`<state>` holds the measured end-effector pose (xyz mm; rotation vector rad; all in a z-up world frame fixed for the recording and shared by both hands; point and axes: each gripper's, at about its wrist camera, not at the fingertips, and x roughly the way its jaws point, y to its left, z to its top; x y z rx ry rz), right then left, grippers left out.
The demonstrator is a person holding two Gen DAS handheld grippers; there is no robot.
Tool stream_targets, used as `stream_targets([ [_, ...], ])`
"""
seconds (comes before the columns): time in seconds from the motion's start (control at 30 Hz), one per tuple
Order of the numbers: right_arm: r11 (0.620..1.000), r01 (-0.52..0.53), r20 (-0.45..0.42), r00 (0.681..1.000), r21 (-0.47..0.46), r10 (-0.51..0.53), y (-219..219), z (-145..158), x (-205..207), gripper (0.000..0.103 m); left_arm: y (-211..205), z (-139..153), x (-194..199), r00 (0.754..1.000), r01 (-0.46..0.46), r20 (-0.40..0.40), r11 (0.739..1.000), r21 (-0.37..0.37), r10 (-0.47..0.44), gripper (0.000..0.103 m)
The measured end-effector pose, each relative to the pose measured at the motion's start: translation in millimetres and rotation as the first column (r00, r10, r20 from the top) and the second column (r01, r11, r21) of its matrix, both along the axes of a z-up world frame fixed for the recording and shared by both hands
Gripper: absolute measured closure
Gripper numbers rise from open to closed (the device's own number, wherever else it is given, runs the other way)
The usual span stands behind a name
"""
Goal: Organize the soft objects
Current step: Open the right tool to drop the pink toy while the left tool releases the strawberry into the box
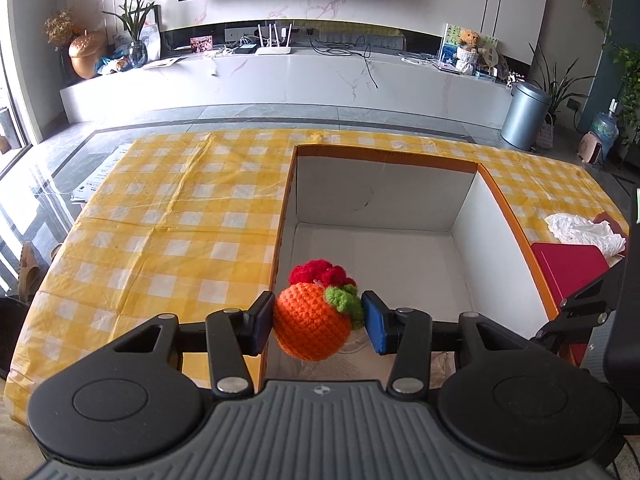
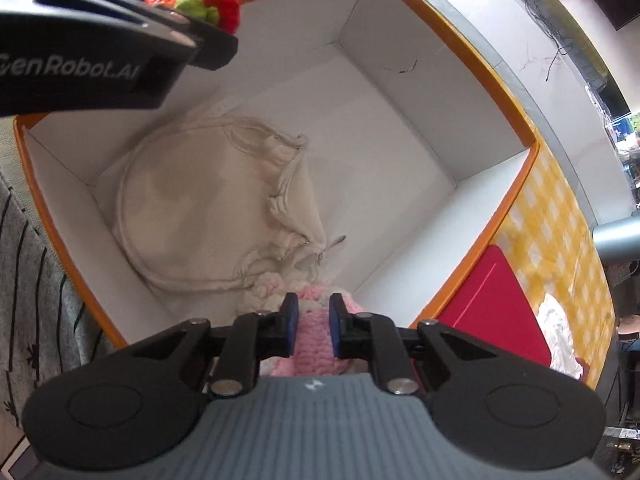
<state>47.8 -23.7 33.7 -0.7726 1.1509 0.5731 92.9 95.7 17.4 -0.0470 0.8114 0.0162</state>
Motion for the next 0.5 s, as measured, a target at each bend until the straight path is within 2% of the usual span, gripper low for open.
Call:
stream_targets([
  [0.07, 0.998, 0.035, 0.025, 0.999, 0.060, -0.036, -4.9, 8.2, -0.1, 0.087, 3.8, -0.5, 2.5, 1.000, 0.008, 0.008, 1.000, -0.010, -0.008, 0.049],
  [0.13, 0.984, 0.072, 0.075, 0.994, 0.166, -0.086, -12.2, 25.7, 5.9, 0.075, 9.0, -1.2, 6.5, 0.999, 0.019, 0.027, 0.999, -0.041, -0.018, 0.049],
  [0.2, 0.958, 0.091, 0.124, 0.984, 0.273, -0.129, -22.4, 44.7, 5.7, 0.069, 11.2, -3.9, 10.8, 0.997, 0.058, 0.048, 0.996, -0.071, -0.054, 0.050],
  [0.3, 0.921, 0.105, 0.194, 0.963, 0.374, -0.189, -37.8, 61.7, 11.1, 0.068, 6.0, -10.1, 13.8, 0.995, 0.096, 0.047, 0.990, -0.106, -0.092, 0.050],
  [0.4, 0.886, 0.137, 0.227, 0.939, 0.444, -0.259, -51.9, 66.6, 19.9, 0.068, -16.7, -10.9, 7.4, 0.978, 0.187, 0.088, 0.982, 0.019, -0.188, 0.050],
  [0.5, 0.859, 0.167, 0.227, 0.924, 0.483, -0.307, -64.5, 58.4, 22.8, 0.068, -36.6, -19.3, 13.4, 0.975, 0.215, 0.034, 0.969, 0.122, -0.221, 0.050],
])
